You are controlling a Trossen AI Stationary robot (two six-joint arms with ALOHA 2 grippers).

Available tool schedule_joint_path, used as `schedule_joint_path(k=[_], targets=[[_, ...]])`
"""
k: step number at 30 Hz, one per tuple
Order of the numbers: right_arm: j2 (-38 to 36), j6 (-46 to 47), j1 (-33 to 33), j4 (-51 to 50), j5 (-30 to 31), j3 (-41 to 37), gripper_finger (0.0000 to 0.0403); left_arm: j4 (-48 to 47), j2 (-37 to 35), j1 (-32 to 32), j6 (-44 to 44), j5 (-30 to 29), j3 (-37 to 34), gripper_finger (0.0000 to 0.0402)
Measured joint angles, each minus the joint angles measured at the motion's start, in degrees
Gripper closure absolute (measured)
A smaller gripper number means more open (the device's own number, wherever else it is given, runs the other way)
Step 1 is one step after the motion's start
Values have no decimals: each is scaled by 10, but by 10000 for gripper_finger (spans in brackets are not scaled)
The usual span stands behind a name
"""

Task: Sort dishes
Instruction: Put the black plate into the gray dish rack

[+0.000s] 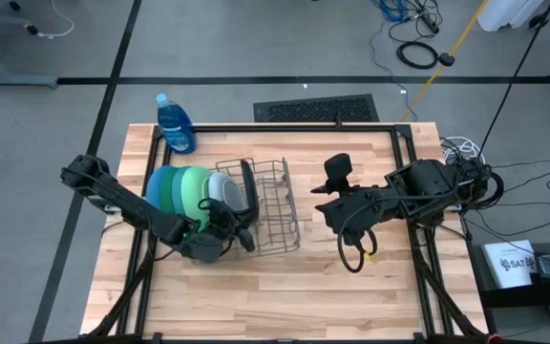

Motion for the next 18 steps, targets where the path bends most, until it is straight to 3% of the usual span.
schedule_joint_path(k=[6, 10, 18], targets=[[0, -4, 0, 7, 0, 0, 232, -4, 0, 0, -6, 8, 0, 401], [0, -5, 0, 10, 0, 0, 232, -5, 2, 2, 5, 51, 0, 401], [0, -2, 0, 15, -2, 0, 232, -5, 4, 3, 8, 41, 0, 389]])
